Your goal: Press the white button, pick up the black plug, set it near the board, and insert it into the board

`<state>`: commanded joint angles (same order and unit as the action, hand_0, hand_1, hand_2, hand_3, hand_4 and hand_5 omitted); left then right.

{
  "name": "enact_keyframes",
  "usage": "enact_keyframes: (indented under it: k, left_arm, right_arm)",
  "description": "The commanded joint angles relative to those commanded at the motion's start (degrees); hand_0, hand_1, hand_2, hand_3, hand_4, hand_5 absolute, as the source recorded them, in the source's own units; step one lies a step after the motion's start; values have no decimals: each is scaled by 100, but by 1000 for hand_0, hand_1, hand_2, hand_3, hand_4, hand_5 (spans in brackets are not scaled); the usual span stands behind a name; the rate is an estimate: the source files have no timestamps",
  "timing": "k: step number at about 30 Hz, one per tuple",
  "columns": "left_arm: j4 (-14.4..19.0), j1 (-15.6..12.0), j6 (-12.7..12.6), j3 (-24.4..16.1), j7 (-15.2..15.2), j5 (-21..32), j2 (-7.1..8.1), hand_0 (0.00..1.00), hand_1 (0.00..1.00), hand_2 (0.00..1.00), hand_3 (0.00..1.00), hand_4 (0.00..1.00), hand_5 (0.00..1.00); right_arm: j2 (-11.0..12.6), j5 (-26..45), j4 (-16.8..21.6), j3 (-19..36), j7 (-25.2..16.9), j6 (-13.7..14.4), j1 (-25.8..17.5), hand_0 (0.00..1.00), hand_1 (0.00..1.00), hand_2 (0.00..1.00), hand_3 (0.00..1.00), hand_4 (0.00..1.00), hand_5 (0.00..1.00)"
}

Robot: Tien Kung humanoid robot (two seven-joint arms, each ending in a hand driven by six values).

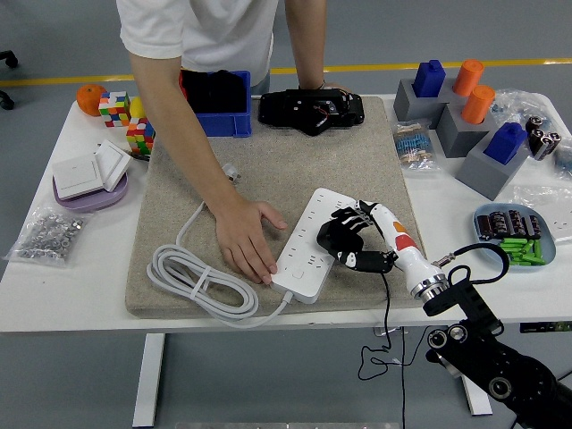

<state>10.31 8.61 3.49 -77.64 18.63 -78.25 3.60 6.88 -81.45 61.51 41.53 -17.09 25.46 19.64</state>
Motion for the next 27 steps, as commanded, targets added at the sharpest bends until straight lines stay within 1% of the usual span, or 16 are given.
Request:
enact_keyframes:
  k: [1, 6, 7, 12, 13, 20, 24, 25, 27]
  left_arm:
    - [0, -3, -1, -1, 1, 7, -2, 707, 663, 590, 683, 650, 288]
    - [0, -5, -1, -5, 2, 1, -3, 707, 663, 590, 683, 650, 288]
    - [0, -5, -1, -6, 3, -2, -3, 707, 663, 590, 683, 650, 288]
    - [0, -10, -1, -6, 5, -1, -4, 707, 663, 590, 683, 650, 288]
    - [0, -11, -1, -6, 5, -2, -4, 707, 663, 590, 683, 649, 286]
    - [0, -8, 4, 14, 10, -18, 2, 707, 663, 590, 682, 649, 286]
    - [0, -2, 8, 31, 10, -13, 6, 707, 663, 590, 682, 649, 286]
    - [0, -2, 9, 34, 10, -10, 7, 707, 663, 590, 682, 648, 286]
    - [0, -2, 8, 34, 9, -6, 8, 707, 663, 590, 682, 648, 286]
  right_arm:
    - [-3, 6, 0, 1, -4, -7, -1, 714, 731, 702, 727, 998, 92]
    - [-9, 22, 4, 8, -20, -20, -3, 714, 731, 702, 727, 998, 92]
    - [-10, 21, 6, 13, -23, -25, -2, 760, 780, 749, 751, 998, 146]
    - [-13, 14, 14, 30, -29, -29, -6, 760, 780, 749, 751, 998, 146]
    - [-13, 12, 14, 31, -29, -29, -6, 770, 792, 763, 758, 998, 175]
    - [-6, -15, 63, 142, -62, -31, -66, 775, 794, 765, 759, 998, 180]
    - [71, -50, 244, 360, -123, -66, -213, 775, 794, 765, 759, 998, 180]
    - [88, -51, 283, 397, -141, -71, -241, 789, 794, 757, 746, 998, 225]
    - [172, -14, 463, 550, -225, -94, -374, 789, 794, 757, 746, 998, 225]
